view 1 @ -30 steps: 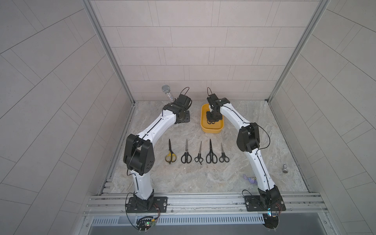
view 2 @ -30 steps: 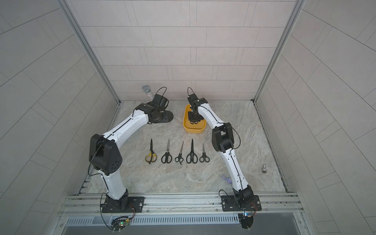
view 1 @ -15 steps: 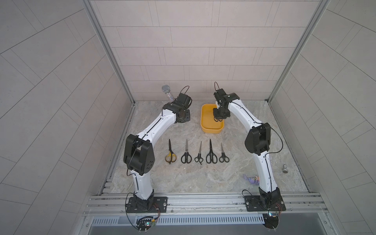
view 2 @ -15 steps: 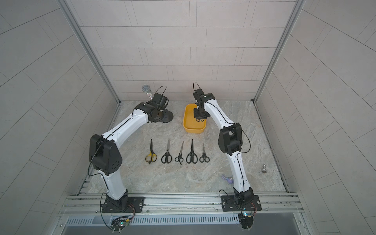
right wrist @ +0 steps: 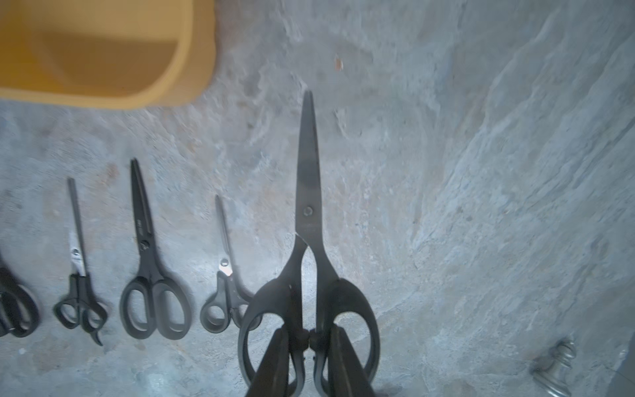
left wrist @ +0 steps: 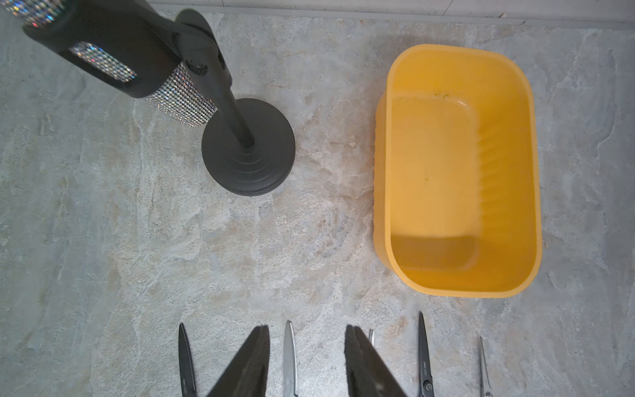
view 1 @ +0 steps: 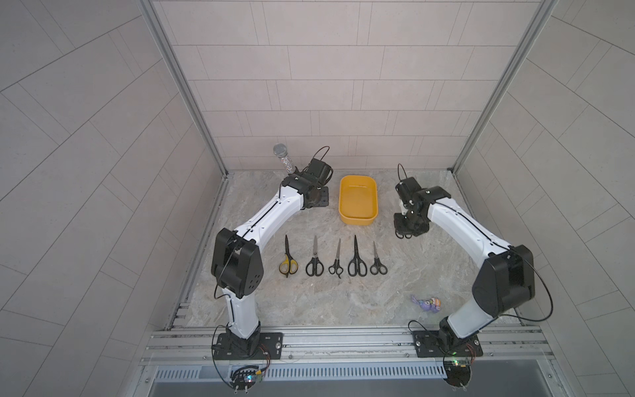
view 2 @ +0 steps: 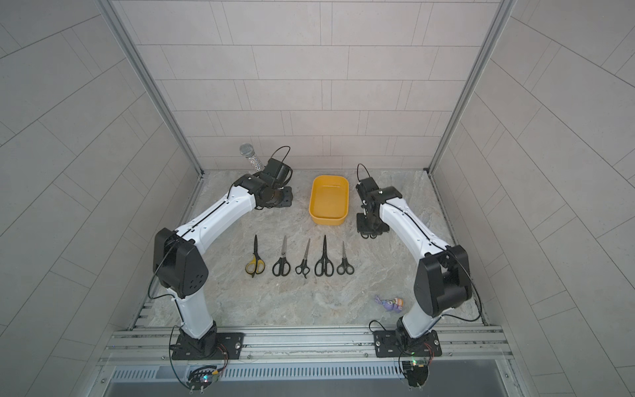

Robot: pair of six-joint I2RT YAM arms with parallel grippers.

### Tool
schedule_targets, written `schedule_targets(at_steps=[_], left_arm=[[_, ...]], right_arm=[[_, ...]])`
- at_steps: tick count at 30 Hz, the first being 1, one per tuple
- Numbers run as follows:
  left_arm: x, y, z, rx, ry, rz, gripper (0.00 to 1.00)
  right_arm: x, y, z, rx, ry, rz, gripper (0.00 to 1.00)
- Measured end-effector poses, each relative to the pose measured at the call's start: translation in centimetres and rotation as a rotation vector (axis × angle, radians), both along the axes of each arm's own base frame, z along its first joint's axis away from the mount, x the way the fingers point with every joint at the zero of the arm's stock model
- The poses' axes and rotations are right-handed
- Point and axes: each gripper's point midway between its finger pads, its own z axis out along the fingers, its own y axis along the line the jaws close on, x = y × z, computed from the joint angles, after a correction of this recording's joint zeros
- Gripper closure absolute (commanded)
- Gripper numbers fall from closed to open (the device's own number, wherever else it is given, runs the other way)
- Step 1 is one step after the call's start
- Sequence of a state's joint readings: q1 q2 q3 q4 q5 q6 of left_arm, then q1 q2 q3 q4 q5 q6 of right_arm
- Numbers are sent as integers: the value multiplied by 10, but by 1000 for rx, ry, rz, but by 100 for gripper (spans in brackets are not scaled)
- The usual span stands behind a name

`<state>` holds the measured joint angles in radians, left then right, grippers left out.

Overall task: Take the scissors out of the storage box
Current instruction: Place the scissors at the center of the board.

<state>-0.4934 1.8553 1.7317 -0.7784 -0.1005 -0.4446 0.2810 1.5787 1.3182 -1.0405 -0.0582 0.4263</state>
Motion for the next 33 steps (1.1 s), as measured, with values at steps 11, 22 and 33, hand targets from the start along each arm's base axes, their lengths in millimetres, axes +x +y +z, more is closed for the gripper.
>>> schedule_targets(at_steps=[11,22,33], left_arm=[[-10,-4,-1,7,7,-18,58],[-13,-1,0,20,4,-12,58],[-14,2,-4,31,13,-8,58]], right_arm=[[-26,7,-62,26,76,1,100],[-36,17,-99,16,130,36,100],[-43,27,-107,18,135,53,100]])
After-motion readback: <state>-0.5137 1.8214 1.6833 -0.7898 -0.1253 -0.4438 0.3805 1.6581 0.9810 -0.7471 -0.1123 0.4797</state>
